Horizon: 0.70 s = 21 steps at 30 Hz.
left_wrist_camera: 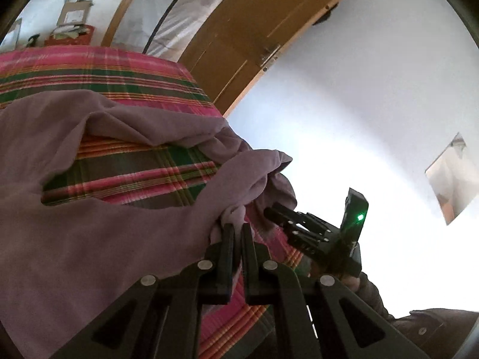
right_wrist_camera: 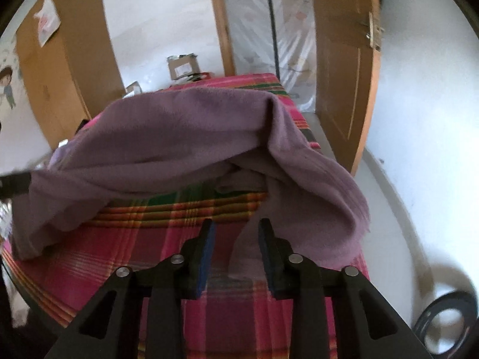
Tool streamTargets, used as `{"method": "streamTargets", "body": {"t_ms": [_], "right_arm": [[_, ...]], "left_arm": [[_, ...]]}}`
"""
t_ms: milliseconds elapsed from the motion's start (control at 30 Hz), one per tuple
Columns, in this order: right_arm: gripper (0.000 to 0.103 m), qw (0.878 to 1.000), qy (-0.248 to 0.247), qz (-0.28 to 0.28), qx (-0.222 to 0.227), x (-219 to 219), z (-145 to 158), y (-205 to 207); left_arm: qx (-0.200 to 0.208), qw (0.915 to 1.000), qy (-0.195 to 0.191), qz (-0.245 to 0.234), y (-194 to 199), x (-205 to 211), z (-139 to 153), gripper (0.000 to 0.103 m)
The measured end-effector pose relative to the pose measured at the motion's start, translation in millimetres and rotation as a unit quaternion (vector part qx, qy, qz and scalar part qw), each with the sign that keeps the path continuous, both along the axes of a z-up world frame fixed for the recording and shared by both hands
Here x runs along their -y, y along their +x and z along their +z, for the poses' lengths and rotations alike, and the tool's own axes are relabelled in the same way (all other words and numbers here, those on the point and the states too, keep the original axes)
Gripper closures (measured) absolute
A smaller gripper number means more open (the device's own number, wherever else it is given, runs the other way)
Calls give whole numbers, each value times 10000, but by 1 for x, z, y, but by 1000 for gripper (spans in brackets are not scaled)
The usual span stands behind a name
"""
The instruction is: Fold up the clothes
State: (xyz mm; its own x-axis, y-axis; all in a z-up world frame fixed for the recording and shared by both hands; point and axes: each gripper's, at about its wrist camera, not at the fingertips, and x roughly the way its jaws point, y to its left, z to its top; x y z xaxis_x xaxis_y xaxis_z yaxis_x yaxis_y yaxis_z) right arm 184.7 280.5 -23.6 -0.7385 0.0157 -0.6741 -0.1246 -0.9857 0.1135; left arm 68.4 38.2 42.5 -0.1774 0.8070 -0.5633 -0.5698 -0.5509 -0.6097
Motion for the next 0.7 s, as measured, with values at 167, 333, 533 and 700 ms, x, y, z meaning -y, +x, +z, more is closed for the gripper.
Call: {"method": "streamTargets", "body": {"t_ms": [167,333,533,700], "right_arm": [[68,9999,-79,51,103,3,-4,-17],[68,9998,162,-60,47,3,-3,-25],[67,9964,844,-117,-17,4,4,-36],[67,9938,1107,-103,-2,-2,8,-54]], "left_arm": [[78,9997,79,236,-10,5,-2,98],[142,9981,259,549,-17,15,1,98],[249,9962,343,755,-27,20,-3,98],[300,9952,312,877,-27,25,-4,98]]}}
